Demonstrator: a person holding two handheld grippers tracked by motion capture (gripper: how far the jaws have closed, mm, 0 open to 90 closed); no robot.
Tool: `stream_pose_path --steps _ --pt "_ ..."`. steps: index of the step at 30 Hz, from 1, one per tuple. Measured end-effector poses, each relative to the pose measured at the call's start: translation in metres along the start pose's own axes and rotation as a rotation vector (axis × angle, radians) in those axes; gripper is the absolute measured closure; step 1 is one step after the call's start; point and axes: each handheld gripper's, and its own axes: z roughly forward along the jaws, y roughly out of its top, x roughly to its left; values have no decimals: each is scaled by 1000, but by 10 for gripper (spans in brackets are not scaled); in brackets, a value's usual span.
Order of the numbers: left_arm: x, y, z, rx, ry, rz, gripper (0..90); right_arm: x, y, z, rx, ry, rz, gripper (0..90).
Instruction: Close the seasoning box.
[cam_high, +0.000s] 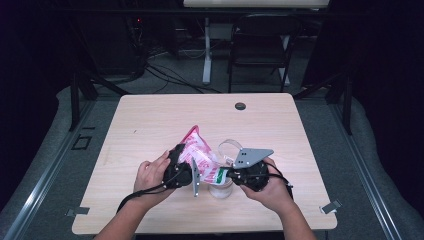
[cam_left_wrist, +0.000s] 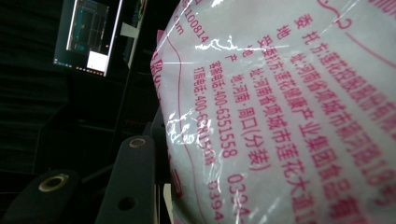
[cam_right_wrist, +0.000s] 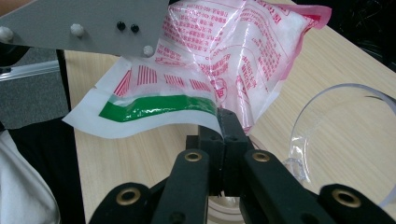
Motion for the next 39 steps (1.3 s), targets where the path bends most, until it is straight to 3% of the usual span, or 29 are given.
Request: stream_pose_path --steps 13,39 --pt "2 2 -3 -20 50 32 606 1 0 0 8 -2 -14 900" --pt "3 5 -5 -40 90 85 624 2 -2 3 27 -12 -20 900"
